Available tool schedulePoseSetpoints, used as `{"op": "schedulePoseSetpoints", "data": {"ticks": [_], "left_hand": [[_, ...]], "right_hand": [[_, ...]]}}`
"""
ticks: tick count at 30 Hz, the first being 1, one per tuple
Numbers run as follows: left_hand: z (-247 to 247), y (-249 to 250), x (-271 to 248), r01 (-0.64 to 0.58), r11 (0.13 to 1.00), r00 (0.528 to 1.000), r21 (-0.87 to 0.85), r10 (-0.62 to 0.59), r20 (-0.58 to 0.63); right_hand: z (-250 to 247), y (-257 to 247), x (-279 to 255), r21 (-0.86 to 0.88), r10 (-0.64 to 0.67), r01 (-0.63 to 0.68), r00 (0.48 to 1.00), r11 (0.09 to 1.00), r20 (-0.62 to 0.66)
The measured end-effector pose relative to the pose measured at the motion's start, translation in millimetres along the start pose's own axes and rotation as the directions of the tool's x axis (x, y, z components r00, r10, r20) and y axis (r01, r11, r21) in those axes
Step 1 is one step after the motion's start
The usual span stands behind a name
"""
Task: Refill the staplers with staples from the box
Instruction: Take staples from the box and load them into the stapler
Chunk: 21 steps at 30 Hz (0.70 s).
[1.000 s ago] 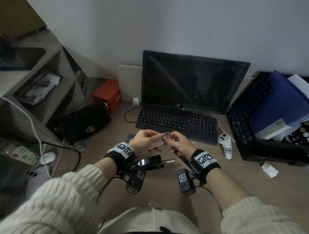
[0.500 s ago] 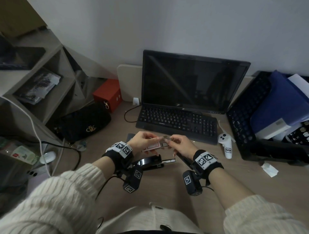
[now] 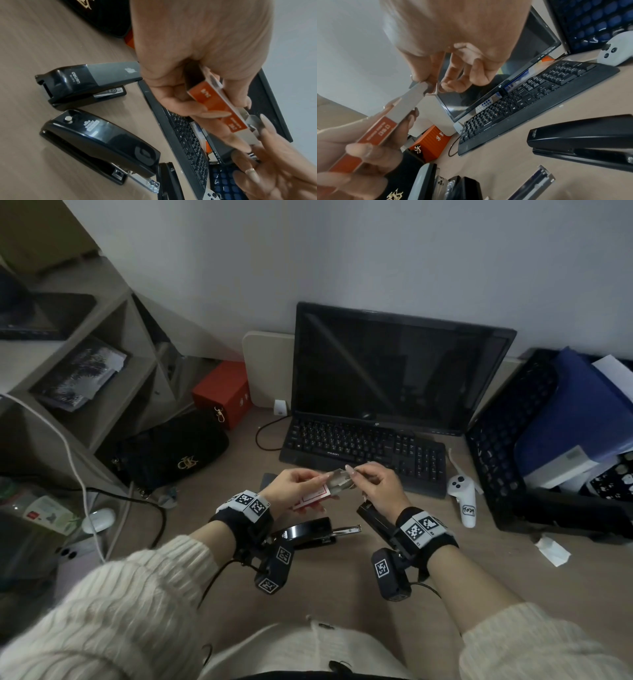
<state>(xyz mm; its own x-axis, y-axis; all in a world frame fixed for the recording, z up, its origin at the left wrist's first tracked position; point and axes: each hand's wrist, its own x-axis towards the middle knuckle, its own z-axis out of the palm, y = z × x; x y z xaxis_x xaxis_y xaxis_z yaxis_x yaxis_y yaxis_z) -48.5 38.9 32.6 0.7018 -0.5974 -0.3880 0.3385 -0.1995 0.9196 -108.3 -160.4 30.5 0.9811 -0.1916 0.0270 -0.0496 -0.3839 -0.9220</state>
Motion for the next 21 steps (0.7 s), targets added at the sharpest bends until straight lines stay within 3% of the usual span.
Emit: {"op": "schedulePoseSetpoints", "data": {"ticks": [3,8,15,21], "left_hand": [[-1.1,-3.2,2.7,0.002,1.000,1.000,-0.016,-0.002,-0.007],[1.5,-7.0,6.1,0.002,0.999,1.000,-0.046,-0.002,-0.008],[-4.5,-9.6,7.0,0.000,0.993,1.000,-0.118,-0.001,-0.007],[-10.4,-16.1,7.3,0.031,0.978,0.989,-0.204,-0.059,-0.132]], "right_hand": [[1.6,-5.0,-0.2,0.019,-0.002,0.003,1.000,1.000,-0.031],[9.7,-11.3,-2.2,0.029,-0.002,0.001,1.000,1.000,0.027],[7.3,-16.2,-1.6,0.352,0.140,-0.102,0.987,0.930,-0.083],[3.4,-10.3,0.8,0.373,0.204,-0.137,0.968,0.918,-0.145]]}}
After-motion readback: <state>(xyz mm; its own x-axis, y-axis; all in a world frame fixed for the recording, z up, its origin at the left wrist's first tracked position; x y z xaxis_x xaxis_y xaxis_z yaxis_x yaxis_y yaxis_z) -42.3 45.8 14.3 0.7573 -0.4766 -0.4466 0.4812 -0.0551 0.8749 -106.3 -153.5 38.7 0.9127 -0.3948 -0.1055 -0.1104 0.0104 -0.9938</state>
